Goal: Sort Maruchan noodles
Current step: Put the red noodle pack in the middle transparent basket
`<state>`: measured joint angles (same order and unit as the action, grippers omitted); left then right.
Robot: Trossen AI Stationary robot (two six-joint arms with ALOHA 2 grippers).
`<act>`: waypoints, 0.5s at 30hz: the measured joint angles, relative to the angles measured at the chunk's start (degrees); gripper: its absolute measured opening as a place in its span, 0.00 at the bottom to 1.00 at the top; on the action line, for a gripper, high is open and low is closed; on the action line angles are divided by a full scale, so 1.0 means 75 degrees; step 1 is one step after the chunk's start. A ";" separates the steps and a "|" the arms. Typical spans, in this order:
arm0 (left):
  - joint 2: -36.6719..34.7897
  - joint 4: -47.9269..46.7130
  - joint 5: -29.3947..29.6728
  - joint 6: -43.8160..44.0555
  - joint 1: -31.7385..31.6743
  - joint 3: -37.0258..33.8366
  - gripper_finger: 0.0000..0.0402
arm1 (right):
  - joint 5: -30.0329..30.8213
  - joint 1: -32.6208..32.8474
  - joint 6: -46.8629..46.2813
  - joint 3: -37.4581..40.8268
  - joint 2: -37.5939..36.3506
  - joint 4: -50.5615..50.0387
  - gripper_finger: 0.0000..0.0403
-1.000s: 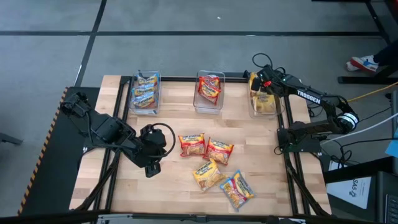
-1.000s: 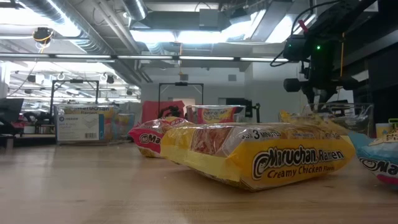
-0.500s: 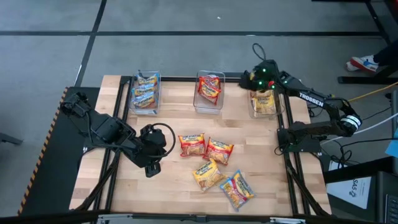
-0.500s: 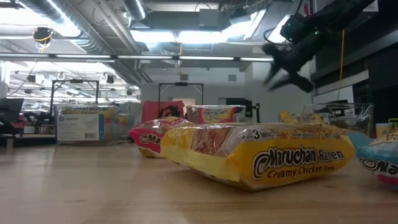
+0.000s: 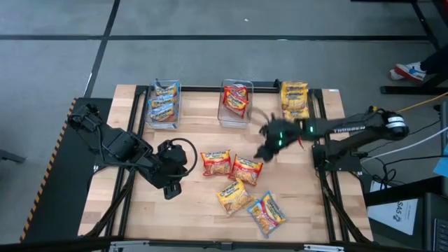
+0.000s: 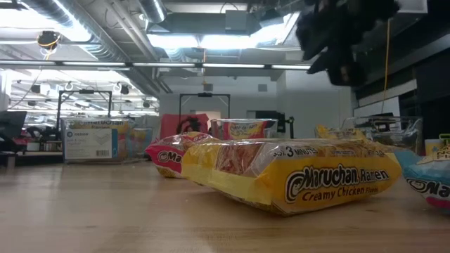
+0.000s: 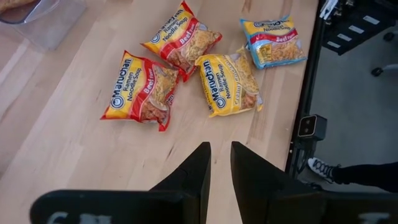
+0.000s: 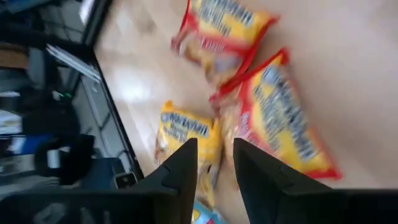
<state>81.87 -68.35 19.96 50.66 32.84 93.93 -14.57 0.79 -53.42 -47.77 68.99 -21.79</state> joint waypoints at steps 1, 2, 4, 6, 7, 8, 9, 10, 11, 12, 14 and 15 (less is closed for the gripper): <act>0.0000 0.0002 -0.0002 0.0014 0.0000 0.0000 0.14 | 0.0430 0.0435 -0.0232 0.0000 0.0043 0.0046 0.27; 0.0000 0.0002 0.0000 0.0018 0.0000 0.0000 0.14 | 0.0817 0.0847 -0.0410 0.0005 0.0091 0.0107 0.27; 0.0000 0.0002 -0.0002 0.0025 0.0000 0.0000 0.14 | 0.1640 0.1566 -0.0757 0.0006 0.0235 0.0423 0.27; 0.0000 0.0002 -0.0008 0.0030 0.0000 0.0000 0.14 | 0.2212 0.2142 -0.1033 0.0006 0.0438 0.0724 0.27; 0.0000 0.0002 -0.0010 0.0043 0.0000 0.0000 0.14 | 0.2357 0.2375 -0.1053 0.0006 0.0545 0.0904 0.27; 0.0000 0.0005 -0.0015 0.0132 0.0000 0.0000 0.14 | 0.2484 0.2589 -0.1053 0.0009 0.0638 0.1097 0.27; 0.0010 0.0020 -0.0018 0.0305 0.0000 0.0000 0.14 | 0.2573 0.2793 -0.1059 0.0007 0.0714 0.1333 0.27; 0.0044 0.0133 -0.0014 0.0479 -0.0002 -0.0030 0.14 | 0.2648 0.2968 -0.1060 0.0009 0.0782 0.1600 0.27; 0.0079 0.0347 -0.0010 0.0559 -0.0003 -0.0120 0.14 | 0.2702 0.3134 -0.1053 0.0009 0.0843 0.1890 0.27; 0.0135 0.0603 -0.0036 0.0564 -0.0002 -0.0284 0.14 | 0.2727 0.3276 -0.1046 0.0009 0.0876 0.2187 0.27; 0.0348 0.1273 -0.0109 0.0593 -0.0009 -0.0734 0.14 | 0.2797 0.3491 -0.1021 0.0008 0.0880 0.2790 0.27; 0.0477 0.1601 -0.0003 0.0651 -0.0035 -0.0991 0.14 | 0.2838 0.3582 -0.1021 0.0006 0.0867 0.3047 0.27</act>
<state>85.45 -56.35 19.94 55.55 32.58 86.50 6.71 27.65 -61.08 -47.72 75.49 1.07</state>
